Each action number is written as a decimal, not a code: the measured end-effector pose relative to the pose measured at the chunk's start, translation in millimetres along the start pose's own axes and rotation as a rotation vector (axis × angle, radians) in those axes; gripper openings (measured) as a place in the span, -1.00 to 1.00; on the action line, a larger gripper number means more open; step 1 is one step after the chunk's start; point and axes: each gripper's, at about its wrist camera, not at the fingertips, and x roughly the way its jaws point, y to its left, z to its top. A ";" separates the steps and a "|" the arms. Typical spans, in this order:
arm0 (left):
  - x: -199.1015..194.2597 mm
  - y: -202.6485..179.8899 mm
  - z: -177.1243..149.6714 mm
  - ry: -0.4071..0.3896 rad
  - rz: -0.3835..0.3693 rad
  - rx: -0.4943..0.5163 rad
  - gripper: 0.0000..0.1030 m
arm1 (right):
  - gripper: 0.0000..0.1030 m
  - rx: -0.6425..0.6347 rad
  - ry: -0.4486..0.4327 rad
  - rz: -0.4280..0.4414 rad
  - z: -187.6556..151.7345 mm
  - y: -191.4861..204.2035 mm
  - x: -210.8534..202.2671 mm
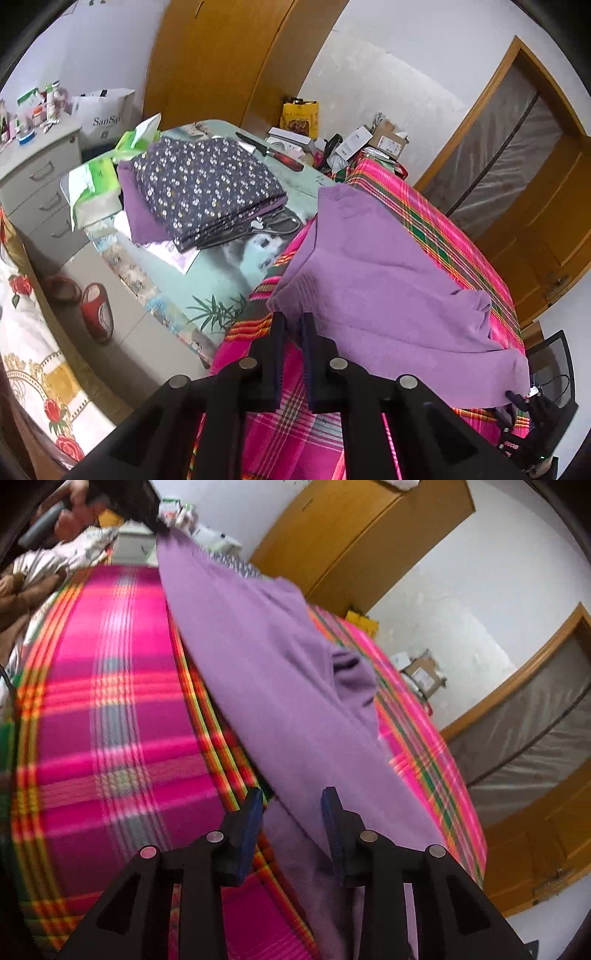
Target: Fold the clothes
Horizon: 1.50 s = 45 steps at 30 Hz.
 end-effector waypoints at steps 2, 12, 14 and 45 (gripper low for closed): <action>0.0 -1.7 2.0 -0.002 0.004 0.005 -0.84 | -0.34 -0.012 0.004 -0.005 -0.7 1.0 3.4; -2.7 -1.1 3.8 -0.003 -0.004 0.016 -0.84 | -0.85 0.030 -0.037 0.004 6.0 -12.6 -19.0; -3.9 0.0 3.2 -0.003 -0.007 0.016 -0.84 | -0.86 0.040 -0.042 0.028 8.0 -14.9 -31.5; -21.9 58.7 -58.8 0.017 0.109 -0.059 -0.80 | -0.38 0.664 -0.072 0.470 -66.3 -35.6 -77.3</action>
